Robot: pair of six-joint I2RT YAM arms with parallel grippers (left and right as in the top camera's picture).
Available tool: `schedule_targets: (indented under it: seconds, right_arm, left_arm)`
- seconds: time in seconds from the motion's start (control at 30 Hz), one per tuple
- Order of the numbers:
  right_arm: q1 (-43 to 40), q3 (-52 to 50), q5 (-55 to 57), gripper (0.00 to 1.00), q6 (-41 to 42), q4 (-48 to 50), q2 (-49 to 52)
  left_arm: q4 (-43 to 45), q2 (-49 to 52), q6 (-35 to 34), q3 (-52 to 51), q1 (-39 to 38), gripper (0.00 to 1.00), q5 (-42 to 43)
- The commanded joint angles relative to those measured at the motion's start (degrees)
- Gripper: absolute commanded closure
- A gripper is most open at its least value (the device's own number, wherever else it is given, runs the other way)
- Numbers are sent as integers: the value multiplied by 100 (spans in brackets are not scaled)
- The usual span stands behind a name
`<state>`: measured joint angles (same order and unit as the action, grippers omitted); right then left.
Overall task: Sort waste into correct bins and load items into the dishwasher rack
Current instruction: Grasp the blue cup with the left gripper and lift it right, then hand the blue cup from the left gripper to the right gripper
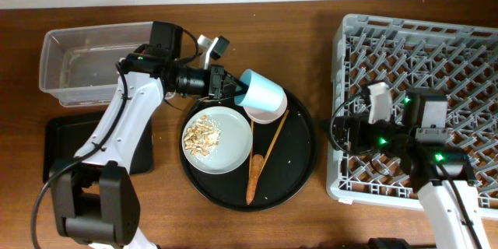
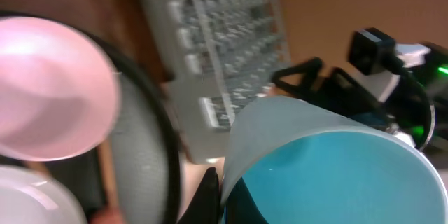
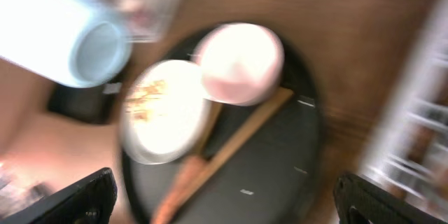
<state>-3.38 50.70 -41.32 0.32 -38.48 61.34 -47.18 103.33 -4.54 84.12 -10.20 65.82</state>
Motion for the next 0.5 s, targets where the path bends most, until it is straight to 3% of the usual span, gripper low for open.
schedule_targets:
  seconds: [0.0, 0.2, 0.37, 0.47]
  right_arm:
    - [-2, 85, -2214, 2, -726, 446, 201]
    - [9, 85, -3333, 2, -739, 1113, 538]
    - [337, 85, -3477, 2, -737, 1436, 549]
    - [535, 85, -3475, 1, -734, 1733, 549]
  left_arm:
    - [17, -131, 24, 96, -133, 100, 1099]
    - [240, -131, -114, 96, -717, 100, 1093]
    - [1049, -131, -905, 96, -1086, 100, 1086]
    - [1075, -131, -940, 96, -1200, 100, 1080]
